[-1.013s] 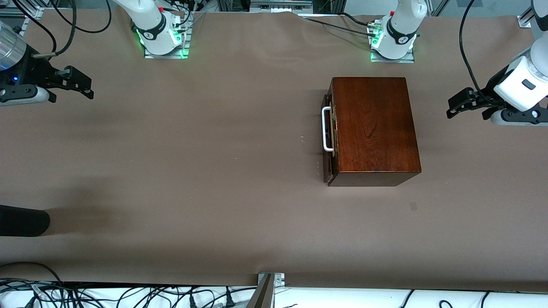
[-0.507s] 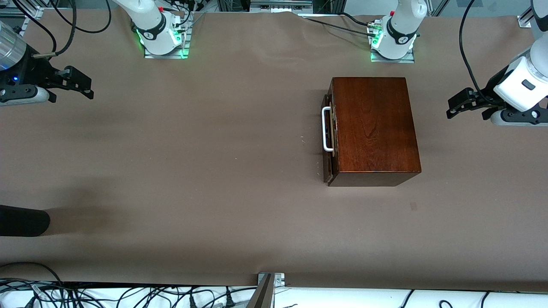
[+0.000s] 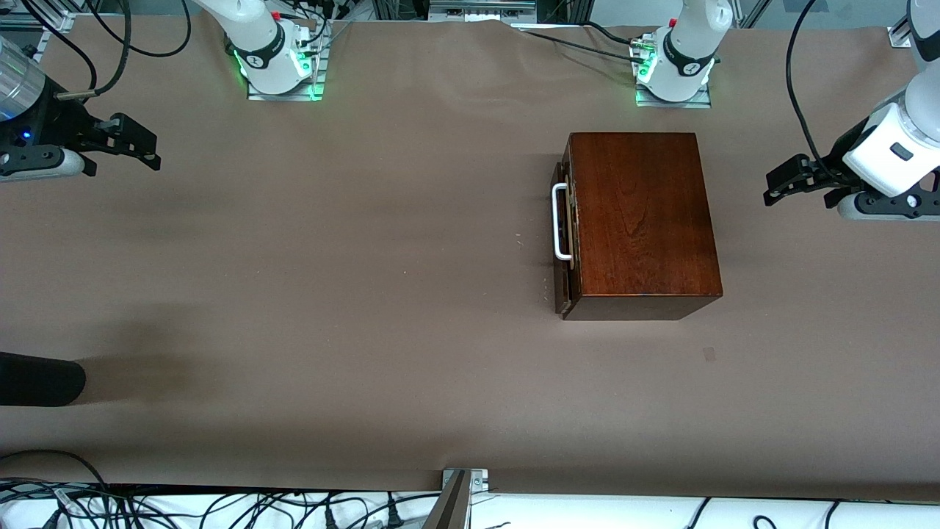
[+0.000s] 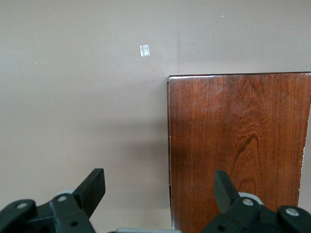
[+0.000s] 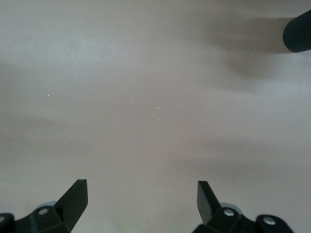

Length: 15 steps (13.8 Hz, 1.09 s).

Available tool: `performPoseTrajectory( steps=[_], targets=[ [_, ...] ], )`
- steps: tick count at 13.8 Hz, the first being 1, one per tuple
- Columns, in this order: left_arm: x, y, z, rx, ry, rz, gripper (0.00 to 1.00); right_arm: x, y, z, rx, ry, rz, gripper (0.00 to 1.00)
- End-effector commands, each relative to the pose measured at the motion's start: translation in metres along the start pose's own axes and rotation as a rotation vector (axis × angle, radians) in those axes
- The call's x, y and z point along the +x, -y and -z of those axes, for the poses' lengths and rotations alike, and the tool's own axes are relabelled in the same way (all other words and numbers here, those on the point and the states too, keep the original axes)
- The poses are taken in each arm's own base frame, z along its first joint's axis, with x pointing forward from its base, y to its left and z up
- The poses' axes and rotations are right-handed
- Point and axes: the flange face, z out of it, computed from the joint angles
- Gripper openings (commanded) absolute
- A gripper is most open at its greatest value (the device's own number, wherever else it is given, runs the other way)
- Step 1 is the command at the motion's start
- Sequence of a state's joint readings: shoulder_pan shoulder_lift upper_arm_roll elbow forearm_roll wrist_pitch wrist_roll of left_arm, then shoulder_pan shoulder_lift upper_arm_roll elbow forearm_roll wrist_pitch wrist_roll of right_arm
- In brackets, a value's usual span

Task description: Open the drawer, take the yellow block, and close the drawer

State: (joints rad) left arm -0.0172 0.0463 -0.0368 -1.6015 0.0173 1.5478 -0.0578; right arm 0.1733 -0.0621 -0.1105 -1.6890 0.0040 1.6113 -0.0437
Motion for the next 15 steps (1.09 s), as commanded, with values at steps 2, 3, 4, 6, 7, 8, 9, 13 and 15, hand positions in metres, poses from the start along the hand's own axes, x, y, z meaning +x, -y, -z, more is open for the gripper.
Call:
performPoseTrajectory(
  steps=[2,3,4,6,7,8,9,13,15],
  targets=[
    [-0.0009,-0.0027,0.0044,-0.005,0.029,-0.001,1.0,0.0013,0.0028,0.0071,-0.008,-0.006,0.004,1.0],
    [-0.0008,-0.0012,0.0029,-0.007,0.032,0.001,1.0,0.0012,0.0025,0.0084,-0.011,-0.007,0.004,1.0],
    [-0.0004,-0.0014,0.0028,-0.008,0.032,0.004,1.0,0.0006,0.0,0.0088,-0.011,-0.004,0.003,1.0],
    [0.0043,-0.0008,-0.0047,-0.008,0.046,0.008,1.0,0.0004,-0.0027,0.0086,-0.012,-0.003,-0.002,1.0],
    [0.0044,-0.0008,-0.0047,-0.008,0.046,0.005,1.0,0.0003,-0.0027,0.0079,-0.012,-0.001,-0.002,1.0],
    [0.0044,0.0001,-0.0048,-0.008,0.046,0.002,1.0,0.0003,-0.0043,0.0087,-0.012,-0.003,-0.005,1.0],
    [0.0044,0.0001,-0.0048,-0.008,0.046,0.0,1.0,0.0004,-0.0027,0.0086,-0.012,-0.003,-0.002,1.0],
    [0.0044,-0.0006,-0.0047,-0.007,0.046,-0.003,1.0,0.0009,-0.0028,0.0098,-0.014,-0.009,-0.002,1.0],
    [0.0044,-0.0006,-0.0047,-0.007,0.046,-0.003,1.0,0.0006,-0.0028,0.0095,-0.014,-0.006,-0.003,1.0]
  ],
)
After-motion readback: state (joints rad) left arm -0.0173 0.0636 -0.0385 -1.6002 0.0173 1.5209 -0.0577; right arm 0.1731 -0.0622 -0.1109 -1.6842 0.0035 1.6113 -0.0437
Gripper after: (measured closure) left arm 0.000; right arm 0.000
